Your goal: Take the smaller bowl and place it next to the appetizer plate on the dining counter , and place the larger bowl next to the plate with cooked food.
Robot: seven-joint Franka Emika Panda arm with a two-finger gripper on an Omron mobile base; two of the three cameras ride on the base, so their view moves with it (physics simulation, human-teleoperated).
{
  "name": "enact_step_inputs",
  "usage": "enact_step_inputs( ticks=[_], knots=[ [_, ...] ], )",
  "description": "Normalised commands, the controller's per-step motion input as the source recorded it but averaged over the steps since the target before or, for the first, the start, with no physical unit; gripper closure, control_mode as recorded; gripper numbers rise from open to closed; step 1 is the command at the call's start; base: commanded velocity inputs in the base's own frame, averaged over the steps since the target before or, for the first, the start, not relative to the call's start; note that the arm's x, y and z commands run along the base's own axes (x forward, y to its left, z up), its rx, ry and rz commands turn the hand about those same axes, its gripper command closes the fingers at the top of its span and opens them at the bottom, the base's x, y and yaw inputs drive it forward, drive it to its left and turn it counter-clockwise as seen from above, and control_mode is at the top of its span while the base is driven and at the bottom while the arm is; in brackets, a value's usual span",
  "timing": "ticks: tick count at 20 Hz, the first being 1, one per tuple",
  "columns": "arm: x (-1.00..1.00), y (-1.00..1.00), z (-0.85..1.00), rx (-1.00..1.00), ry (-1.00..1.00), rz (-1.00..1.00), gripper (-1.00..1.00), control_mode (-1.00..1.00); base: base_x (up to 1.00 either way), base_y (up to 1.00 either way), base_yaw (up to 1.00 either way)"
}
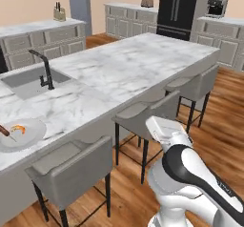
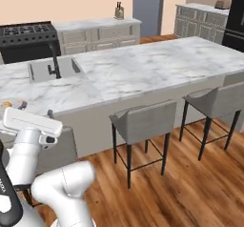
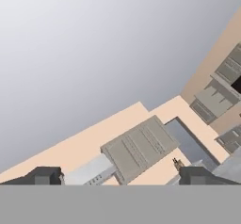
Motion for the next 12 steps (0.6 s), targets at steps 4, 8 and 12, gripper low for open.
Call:
enact_step_inputs(
  ticks=[4,8,12],
  knots=[
    [0.0,0.0,0.0,0.0,0.0,0.0,-1.0,1.0,1.0,-1.0,-0.13],
    [0.0,0.0,0.0,0.0,0.0,0.0,-1.0,1.0,0.99,-1.0,-0.04],
    [0.0,0.0,0.0,0.0,0.0,0.0,-1.0,1.0,0.88,-1.0,-0.02]
  ],
)
